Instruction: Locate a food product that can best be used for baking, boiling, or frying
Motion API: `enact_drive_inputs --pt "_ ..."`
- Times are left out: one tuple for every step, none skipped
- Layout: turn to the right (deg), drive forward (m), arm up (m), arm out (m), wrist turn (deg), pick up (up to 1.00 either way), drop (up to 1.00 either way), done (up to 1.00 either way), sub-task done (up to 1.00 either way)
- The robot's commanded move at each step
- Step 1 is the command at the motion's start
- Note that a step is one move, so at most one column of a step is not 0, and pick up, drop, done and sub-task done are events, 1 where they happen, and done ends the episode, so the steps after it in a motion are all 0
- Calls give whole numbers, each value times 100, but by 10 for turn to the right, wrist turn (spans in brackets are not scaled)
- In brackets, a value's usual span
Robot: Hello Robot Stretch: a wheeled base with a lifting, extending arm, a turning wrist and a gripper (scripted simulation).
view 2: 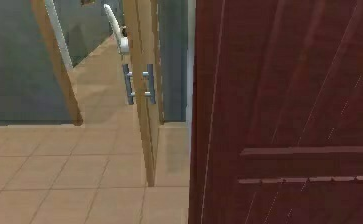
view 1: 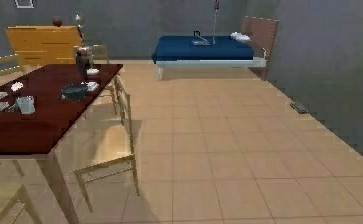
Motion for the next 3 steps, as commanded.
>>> enact_drive_inputs --pt "450 0 0 0 0 0 0 0 0" --pt "120 0 0 0 0 0 0 0 0" --pt "0 100 0 0 0 0 0 0 0"
